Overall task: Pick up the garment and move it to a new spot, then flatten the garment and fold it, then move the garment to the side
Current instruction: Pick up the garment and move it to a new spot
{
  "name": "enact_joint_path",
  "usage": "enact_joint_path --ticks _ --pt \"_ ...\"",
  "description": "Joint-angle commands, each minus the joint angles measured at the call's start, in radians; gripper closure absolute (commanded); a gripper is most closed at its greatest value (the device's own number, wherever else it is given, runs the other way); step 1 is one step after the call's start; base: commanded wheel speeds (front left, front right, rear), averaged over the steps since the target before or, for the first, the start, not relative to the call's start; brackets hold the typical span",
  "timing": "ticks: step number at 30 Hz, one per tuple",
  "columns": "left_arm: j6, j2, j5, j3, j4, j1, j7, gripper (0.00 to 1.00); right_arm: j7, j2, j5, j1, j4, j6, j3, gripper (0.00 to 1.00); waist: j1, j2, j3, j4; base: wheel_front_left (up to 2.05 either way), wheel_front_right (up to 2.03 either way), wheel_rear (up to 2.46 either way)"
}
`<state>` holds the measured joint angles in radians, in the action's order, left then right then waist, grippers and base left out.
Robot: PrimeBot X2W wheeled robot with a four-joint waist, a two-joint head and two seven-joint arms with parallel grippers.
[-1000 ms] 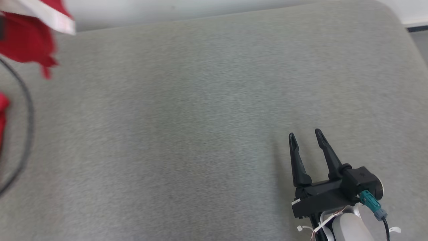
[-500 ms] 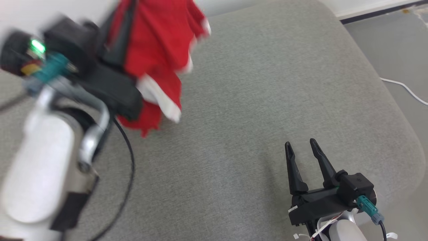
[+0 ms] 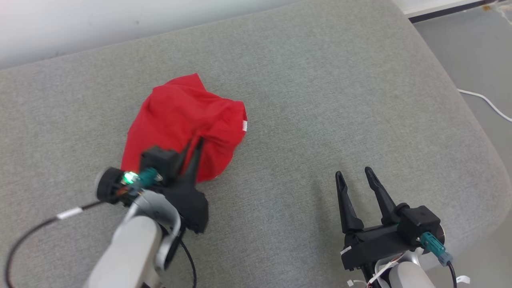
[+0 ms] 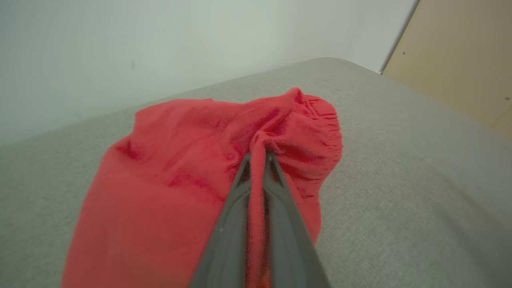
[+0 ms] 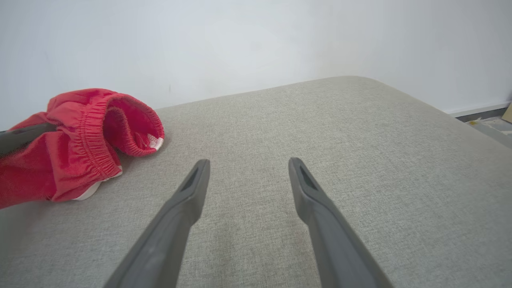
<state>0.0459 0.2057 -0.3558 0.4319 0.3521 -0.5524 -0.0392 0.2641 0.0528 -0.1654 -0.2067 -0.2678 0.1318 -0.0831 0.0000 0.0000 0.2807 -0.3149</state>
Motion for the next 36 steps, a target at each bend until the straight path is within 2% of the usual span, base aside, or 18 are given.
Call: enact_joint_path --ticks 1,2,7,11,19,27,36 --pt "0.002 -0.012 0.015 0.012 0.032 0.007 0.026 0.05 0.001 -0.005 0.007 -0.007 -0.003 -0.002 -0.004 0.00 0.0000 0.0000 -0.002 0.007 0.00 0.00 0.00" --pt "0.005 -0.025 0.019 0.022 0.049 0.005 0.045 0.00 0.001 -0.004 0.010 -0.007 -0.005 -0.002 -0.003 0.00 0.0000 0.0000 -0.006 0.011 0.00 0.00 0.00" --pt "0.011 -0.061 0.023 0.035 0.072 -0.025 0.135 0.00 0.001 -0.005 0.023 0.008 -0.004 -0.002 0.008 0.00 0.0000 0.0000 -0.038 0.046 0.00 0.00 0.00" --pt "-0.004 -0.059 0.034 0.031 0.048 -0.031 0.176 0.00 0.001 -0.004 0.031 0.024 -0.001 -0.002 0.015 0.00 0.0000 0.0000 -0.066 0.076 0.00 0.00 0.00" --pt "-0.036 0.009 0.005 -0.036 -0.025 0.032 0.234 0.00 0.001 -0.004 0.060 0.060 0.006 -0.002 0.042 0.00 0.0000 0.0000 -0.139 0.171 0.00 0.00 0.00" --pt "-0.083 0.101 -0.019 -0.116 -0.109 0.185 0.273 0.00 0.001 -0.004 0.073 0.089 0.008 -0.002 0.044 0.00 0.0000 0.0000 -0.193 0.239 0.00 0.00 0.00" --pt "-0.163 0.128 -0.035 -0.238 -0.220 0.390 0.303 0.00 0.001 -0.004 0.078 0.119 0.010 -0.002 0.048 0.00 0.0000 0.0000 -0.232 0.272 0.00 0.00 0.00"
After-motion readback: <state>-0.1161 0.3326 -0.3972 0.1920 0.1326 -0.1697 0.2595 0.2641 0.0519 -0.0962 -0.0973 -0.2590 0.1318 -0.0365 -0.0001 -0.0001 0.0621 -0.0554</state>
